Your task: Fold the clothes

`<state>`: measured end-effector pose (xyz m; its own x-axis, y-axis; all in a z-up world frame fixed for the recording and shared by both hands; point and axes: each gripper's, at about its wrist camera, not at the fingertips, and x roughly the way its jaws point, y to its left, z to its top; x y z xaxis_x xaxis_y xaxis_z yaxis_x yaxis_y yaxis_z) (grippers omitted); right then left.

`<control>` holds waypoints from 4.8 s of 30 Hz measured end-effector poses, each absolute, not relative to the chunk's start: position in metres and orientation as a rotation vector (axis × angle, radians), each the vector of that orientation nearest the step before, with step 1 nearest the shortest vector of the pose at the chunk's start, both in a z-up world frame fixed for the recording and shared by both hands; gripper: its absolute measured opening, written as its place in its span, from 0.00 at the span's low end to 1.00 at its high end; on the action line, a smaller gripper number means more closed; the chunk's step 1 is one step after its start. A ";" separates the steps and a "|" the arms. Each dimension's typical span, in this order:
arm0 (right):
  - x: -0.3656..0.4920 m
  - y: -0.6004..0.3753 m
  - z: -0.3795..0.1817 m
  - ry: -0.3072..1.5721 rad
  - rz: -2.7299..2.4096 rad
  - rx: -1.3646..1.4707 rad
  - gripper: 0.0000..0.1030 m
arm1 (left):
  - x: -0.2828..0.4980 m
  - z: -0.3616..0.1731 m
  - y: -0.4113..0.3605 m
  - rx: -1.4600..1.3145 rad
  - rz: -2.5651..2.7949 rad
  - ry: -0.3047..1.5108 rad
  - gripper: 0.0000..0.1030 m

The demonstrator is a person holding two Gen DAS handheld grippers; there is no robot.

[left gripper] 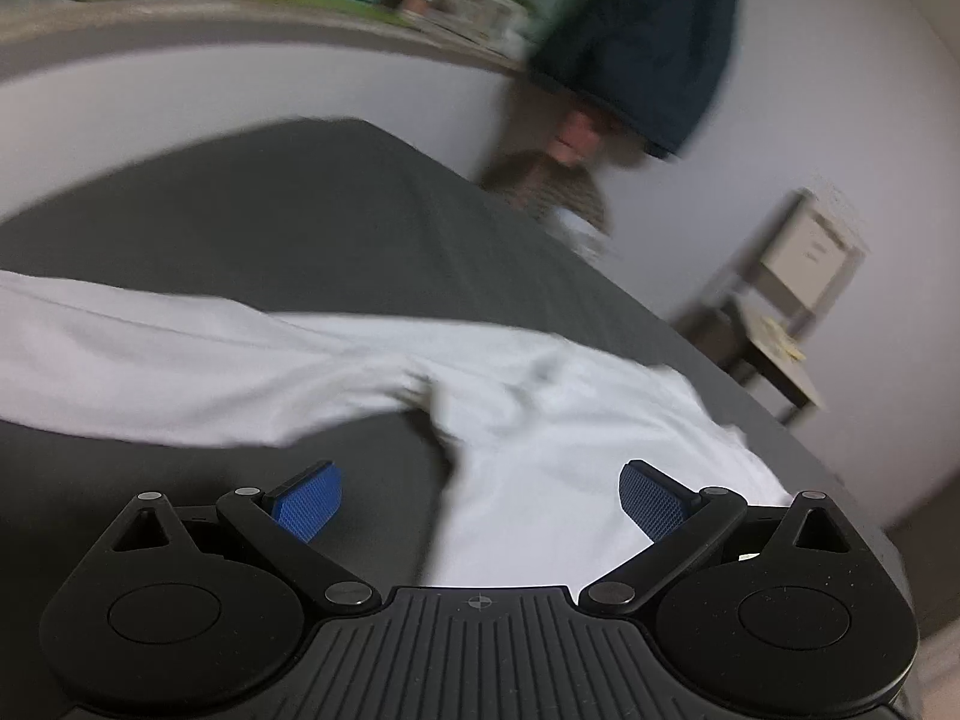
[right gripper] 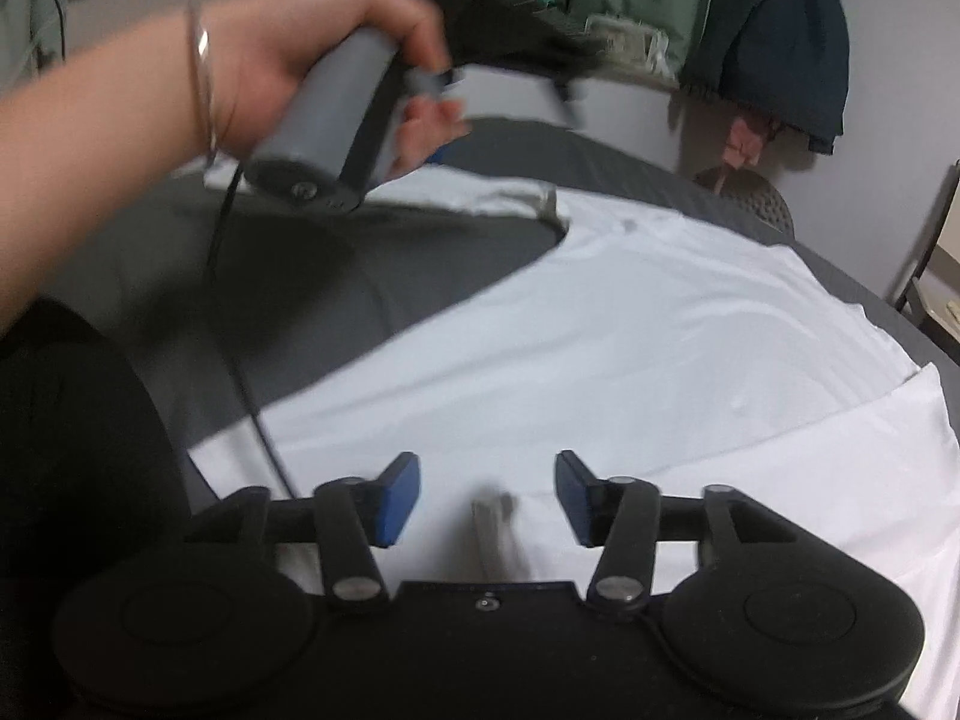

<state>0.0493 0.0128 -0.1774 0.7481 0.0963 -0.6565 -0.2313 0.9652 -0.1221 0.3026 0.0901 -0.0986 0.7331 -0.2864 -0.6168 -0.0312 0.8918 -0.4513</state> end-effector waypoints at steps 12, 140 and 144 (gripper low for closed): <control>0.070 -0.032 -0.163 0.641 0.214 -0.083 0.59 | 0.249 -0.159 0.292 -0.986 0.467 0.573 0.97; -0.042 -0.288 -0.200 0.982 -0.338 1.100 0.04 | 0.306 -0.153 -0.038 0.412 -0.116 0.481 0.73; -0.039 -0.286 -0.214 0.987 -0.342 1.054 0.05 | 0.317 -0.153 -0.026 0.296 -0.110 0.536 0.73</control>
